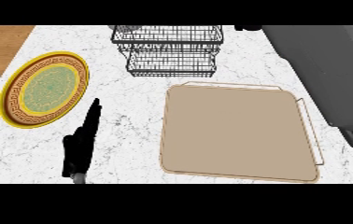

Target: Pick the eggplant from the tray and place it in the tiered basket

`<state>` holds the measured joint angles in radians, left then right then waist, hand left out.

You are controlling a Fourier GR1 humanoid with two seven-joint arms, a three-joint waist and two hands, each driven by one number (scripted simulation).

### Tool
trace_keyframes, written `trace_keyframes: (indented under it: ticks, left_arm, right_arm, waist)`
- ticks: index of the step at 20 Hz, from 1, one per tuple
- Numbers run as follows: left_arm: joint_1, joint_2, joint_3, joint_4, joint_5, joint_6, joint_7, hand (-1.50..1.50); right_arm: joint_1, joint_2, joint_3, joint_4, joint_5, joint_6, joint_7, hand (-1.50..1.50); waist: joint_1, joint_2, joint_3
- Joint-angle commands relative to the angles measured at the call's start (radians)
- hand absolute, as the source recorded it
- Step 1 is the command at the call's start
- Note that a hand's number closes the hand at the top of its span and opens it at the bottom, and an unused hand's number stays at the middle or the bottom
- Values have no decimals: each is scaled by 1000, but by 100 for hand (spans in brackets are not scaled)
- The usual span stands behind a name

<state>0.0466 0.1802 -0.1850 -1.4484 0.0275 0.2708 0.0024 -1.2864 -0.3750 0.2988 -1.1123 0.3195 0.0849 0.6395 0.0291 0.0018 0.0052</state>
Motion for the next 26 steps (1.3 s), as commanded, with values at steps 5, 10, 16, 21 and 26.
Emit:
trace_keyframes:
  ticks: [5,10,16,21,26]
  left_arm:
    - [-15,-9,9,63,-9,-5,48,0]
    - [6,-29,-2,48,-20,4,33,0]
    - [28,-35,-21,17,-32,2,36,0]
    - [25,9,42,31,6,-36,21,0]
    - [-18,-37,30,110,-21,-9,-9,0]
  right_arm:
    - [-66,118,12,282,110,-61,-132,150]
    - [-71,205,-11,460,151,-164,-202,150]
    - [-55,282,-177,532,11,-229,-236,-150]
    - [-40,326,-270,577,-66,-261,-339,-150]
    - [-67,305,-398,577,-166,-292,-439,-150]
  waist:
    - [-4,7,-6]
    - [8,12,-6]
    - [18,15,-5]
    - [13,12,-5]
    - [2,16,-6]
